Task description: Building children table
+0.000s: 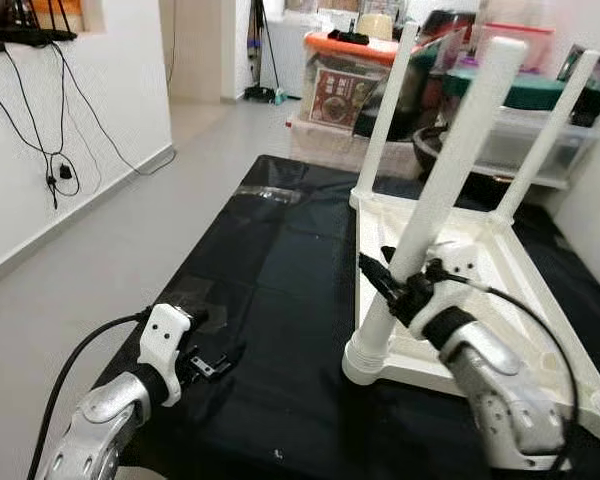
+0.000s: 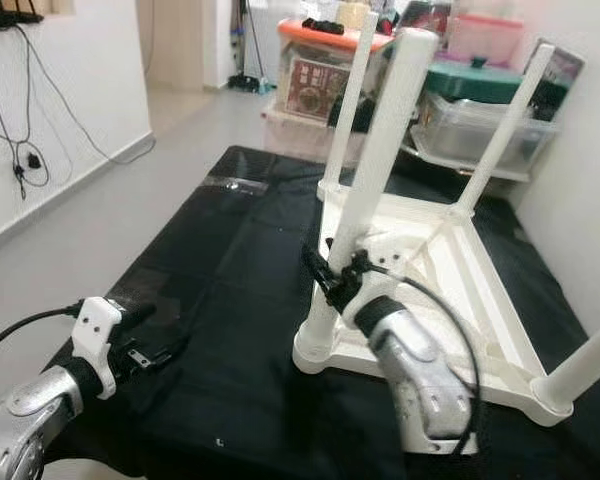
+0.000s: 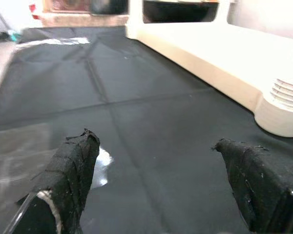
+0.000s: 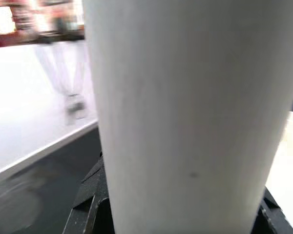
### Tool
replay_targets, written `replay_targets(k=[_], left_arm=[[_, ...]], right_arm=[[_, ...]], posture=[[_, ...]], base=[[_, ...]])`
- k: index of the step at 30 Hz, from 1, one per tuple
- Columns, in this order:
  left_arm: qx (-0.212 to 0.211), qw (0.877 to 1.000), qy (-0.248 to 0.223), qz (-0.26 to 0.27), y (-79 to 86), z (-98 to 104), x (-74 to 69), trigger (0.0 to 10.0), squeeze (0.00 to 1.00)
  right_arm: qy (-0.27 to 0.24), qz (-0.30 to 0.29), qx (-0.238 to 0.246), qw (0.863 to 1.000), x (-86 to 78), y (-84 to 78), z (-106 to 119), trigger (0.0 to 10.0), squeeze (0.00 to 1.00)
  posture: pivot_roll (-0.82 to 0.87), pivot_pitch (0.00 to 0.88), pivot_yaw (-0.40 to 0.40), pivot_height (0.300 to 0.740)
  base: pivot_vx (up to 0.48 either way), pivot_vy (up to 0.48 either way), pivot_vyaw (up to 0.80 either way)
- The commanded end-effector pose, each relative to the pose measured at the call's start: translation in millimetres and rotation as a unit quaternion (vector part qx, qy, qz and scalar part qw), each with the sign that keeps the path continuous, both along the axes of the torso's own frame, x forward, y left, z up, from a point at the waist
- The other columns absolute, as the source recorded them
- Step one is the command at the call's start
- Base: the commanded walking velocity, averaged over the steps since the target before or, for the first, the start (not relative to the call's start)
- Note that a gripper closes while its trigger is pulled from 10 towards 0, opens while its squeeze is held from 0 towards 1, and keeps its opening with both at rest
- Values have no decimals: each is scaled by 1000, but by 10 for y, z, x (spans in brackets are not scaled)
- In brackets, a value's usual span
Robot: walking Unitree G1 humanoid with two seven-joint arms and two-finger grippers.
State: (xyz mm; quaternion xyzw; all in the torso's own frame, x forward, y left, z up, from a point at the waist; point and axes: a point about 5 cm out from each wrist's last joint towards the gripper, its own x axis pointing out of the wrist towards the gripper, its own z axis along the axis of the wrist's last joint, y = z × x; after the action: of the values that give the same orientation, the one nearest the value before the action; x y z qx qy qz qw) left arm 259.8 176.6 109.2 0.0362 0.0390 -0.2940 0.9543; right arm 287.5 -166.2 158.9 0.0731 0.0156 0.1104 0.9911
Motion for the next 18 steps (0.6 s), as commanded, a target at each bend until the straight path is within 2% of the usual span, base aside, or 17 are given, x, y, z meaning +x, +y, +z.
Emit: replay_targets(k=[1,3,4,5,8,9,11,17,18], left_arm=[[3,1000,-1,5,6,-11,24,10000,0],[17,1000,0,13,26,-25,62,10000,0],[19,1000,-1,14,28,-26,73,10000,0],[19,1000,-1,14,28,-26,73,10000,0],[17,1000,-5,17,30,-4,90,10000,0],[17,1000,-5,17,30,-4,90,10000,0],[26,999,-5,24,52,-8,106,10000,0],[36,998,-7,42,96,-13,143,10000,0],[36,998,-8,44,103,-13,152,10000,0]], right_arm=[[131,-125,-5,983,-143,-272,-510,0,0],[142,-245,-11,959,-247,-400,-554,0,0],[141,-282,-10,949,-278,-447,-551,0,0],[141,-282,-10,949,-278,-447,-551,0,0],[125,-335,-16,934,-313,-465,-459,0,0],[125,-335,-16,934,-313,-465,-459,0,0],[129,-361,-18,924,-312,-421,-416,0,0],[131,-393,-23,910,-268,-318,-347,0,0],[133,-385,-23,913,-254,-287,-344,5333,0]], posture=[[97,0,-82,740],[93,0,-77,740],[95,0,-76,740],[95,0,-76,740],[99,0,-72,740],[99,0,-72,740],[100,0,-73,740],[112,0,-78,740],[112,0,-78,740]], base=[[0,0,0],[0,0,0],[0,0,0],[0,0,0],[0,0,0],[0,0,0],[0,0,0],[0,0,0],[0,0,0]])
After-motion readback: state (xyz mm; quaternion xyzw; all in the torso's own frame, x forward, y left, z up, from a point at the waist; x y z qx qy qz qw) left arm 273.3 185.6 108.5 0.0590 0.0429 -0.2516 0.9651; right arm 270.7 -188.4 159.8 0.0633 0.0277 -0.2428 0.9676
